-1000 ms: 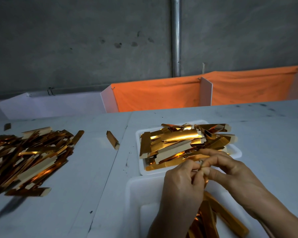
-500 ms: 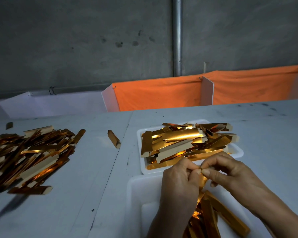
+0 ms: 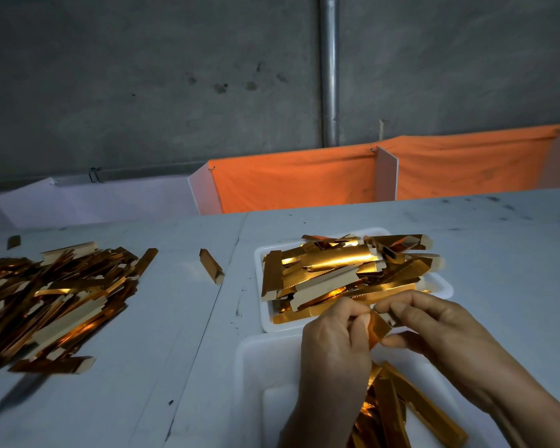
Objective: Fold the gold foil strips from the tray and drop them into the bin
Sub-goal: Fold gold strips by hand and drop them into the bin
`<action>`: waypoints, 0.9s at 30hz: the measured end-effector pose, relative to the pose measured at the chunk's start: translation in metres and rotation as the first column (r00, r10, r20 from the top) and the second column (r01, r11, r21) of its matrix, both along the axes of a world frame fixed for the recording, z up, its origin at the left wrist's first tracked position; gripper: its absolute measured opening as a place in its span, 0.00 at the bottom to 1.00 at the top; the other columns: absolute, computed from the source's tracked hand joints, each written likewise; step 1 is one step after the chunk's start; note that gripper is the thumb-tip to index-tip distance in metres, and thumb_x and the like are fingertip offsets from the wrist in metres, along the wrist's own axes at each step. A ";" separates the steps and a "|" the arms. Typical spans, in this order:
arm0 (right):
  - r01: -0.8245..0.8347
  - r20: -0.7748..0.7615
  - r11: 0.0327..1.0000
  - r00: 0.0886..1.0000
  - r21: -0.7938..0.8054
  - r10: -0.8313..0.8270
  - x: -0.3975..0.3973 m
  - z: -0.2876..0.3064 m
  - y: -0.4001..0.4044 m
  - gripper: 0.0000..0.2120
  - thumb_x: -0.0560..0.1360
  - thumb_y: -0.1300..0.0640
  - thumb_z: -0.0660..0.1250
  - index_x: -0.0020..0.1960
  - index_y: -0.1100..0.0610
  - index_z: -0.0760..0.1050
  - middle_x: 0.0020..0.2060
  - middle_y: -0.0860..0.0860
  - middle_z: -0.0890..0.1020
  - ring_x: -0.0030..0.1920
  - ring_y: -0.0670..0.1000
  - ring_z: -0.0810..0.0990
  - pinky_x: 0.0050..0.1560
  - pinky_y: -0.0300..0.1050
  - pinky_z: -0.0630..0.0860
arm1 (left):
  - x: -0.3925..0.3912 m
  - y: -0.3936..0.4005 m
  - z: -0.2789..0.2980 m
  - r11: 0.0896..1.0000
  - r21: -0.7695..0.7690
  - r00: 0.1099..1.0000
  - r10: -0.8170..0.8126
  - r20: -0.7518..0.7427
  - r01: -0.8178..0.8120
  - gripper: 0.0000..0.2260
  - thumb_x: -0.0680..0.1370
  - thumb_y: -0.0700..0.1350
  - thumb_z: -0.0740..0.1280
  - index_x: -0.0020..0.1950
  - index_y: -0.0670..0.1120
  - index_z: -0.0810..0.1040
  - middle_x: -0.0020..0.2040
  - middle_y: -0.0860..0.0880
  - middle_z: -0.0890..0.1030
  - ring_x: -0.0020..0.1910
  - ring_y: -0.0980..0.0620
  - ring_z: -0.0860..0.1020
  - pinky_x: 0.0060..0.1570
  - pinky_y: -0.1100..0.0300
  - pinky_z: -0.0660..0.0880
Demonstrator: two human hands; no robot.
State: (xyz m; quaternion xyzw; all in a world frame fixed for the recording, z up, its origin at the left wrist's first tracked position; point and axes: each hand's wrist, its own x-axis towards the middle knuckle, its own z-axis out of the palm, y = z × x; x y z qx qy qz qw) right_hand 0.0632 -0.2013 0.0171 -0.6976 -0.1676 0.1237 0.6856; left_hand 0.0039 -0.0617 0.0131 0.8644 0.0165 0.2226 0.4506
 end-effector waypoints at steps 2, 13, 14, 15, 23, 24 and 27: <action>0.006 -0.024 1.000 1.000 0.016 -0.006 0.000 0.001 0.000 0.13 0.78 0.63 0.61 0.45 0.57 0.84 0.46 0.56 0.83 0.46 0.54 0.84 0.43 0.41 0.81 | 0.000 0.000 0.000 0.995 -0.086 0.999 -0.047 -0.010 0.046 0.06 0.78 0.49 0.64 0.51 0.61 0.71 0.44 0.64 0.77 0.46 0.72 0.75 0.41 0.78 0.72; -0.007 -0.020 0.998 1.000 0.070 0.008 0.000 0.001 -0.004 0.13 0.75 0.70 0.64 0.48 0.54 0.81 0.38 0.52 0.82 0.40 0.53 0.84 0.39 0.41 0.81 | -0.001 0.005 0.002 0.992 -0.099 0.991 -0.087 -0.099 0.077 0.12 0.73 0.54 0.70 0.51 0.62 0.70 0.46 0.64 0.76 0.46 0.71 0.74 0.37 0.80 0.70; -0.012 -0.002 0.999 1.000 0.043 0.012 0.000 0.002 -0.004 0.15 0.76 0.70 0.63 0.48 0.53 0.82 0.38 0.52 0.81 0.40 0.53 0.84 0.39 0.41 0.81 | -0.002 0.005 0.003 0.992 -0.097 0.990 -0.096 -0.101 0.086 0.11 0.73 0.54 0.70 0.51 0.62 0.70 0.45 0.64 0.76 0.46 0.72 0.73 0.37 0.80 0.69; -0.016 0.016 1.000 1.000 0.013 0.016 0.000 0.002 -0.005 0.15 0.76 0.70 0.63 0.47 0.53 0.83 0.37 0.51 0.81 0.40 0.52 0.84 0.38 0.40 0.80 | -0.003 0.004 0.004 0.991 -0.095 0.989 -0.106 -0.101 0.096 0.11 0.73 0.54 0.70 0.51 0.62 0.70 0.45 0.65 0.76 0.47 0.73 0.72 0.37 0.81 0.69; -0.028 0.044 0.998 0.999 -0.059 0.031 -0.002 0.006 -0.004 0.07 0.78 0.66 0.62 0.46 0.60 0.79 0.34 0.56 0.82 0.37 0.51 0.83 0.37 0.40 0.79 | -0.002 0.010 0.006 0.987 -0.125 0.984 -0.118 -0.131 0.101 0.12 0.73 0.54 0.69 0.54 0.62 0.70 0.50 0.63 0.75 0.51 0.66 0.73 0.38 0.78 0.69; -0.037 0.038 0.997 0.998 -0.062 0.040 -0.003 0.007 -0.004 0.07 0.77 0.66 0.62 0.46 0.60 0.79 0.35 0.57 0.82 0.37 0.51 0.82 0.37 0.40 0.79 | -0.002 0.011 0.006 0.986 -0.130 0.984 -0.121 -0.133 0.104 0.12 0.73 0.54 0.70 0.54 0.62 0.71 0.50 0.63 0.75 0.51 0.66 0.73 0.38 0.78 0.69; -0.053 0.047 0.994 0.997 -0.096 0.058 -0.004 0.008 -0.006 0.05 0.76 0.66 0.64 0.45 0.61 0.78 0.34 0.58 0.81 0.34 0.51 0.81 0.37 0.40 0.78 | -0.002 0.012 0.006 0.986 -0.117 0.982 -0.134 -0.134 0.119 0.12 0.74 0.54 0.70 0.53 0.62 0.70 0.48 0.65 0.74 0.50 0.66 0.72 0.37 0.79 0.69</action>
